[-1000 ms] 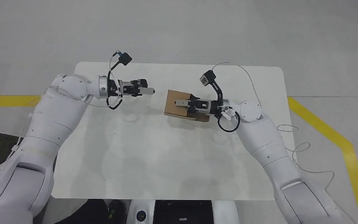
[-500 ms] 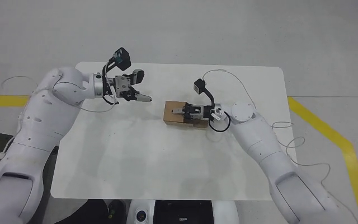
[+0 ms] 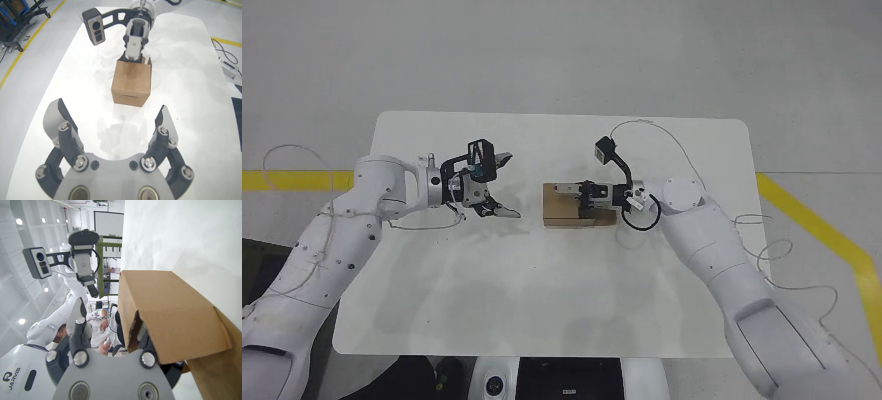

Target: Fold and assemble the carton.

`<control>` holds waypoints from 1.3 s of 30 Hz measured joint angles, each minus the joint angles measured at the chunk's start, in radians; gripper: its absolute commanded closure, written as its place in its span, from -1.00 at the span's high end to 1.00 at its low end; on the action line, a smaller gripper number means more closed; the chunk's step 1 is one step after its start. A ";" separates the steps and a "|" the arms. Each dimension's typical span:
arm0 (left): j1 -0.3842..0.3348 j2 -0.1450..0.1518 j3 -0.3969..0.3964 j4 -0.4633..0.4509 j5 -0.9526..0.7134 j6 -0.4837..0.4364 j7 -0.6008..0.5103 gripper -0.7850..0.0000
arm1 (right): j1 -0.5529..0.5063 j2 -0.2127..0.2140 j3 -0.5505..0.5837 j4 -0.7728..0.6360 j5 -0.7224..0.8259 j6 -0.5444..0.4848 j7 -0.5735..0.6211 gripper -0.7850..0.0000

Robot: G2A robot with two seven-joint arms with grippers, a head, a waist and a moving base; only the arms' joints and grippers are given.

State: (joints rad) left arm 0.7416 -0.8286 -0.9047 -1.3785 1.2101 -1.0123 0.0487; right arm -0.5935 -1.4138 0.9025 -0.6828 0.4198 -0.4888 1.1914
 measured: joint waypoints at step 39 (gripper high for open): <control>-0.012 -0.099 0.150 0.066 -0.174 0.195 -0.046 1.00 | -0.332 0.189 0.380 -0.671 -0.334 0.197 -0.107 -1.00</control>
State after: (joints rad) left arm 0.7293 -0.9273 -0.7549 -1.3120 1.0365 -0.8171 0.0024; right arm -0.9257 -1.2250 1.2821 -1.3542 0.0857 -0.2915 1.0840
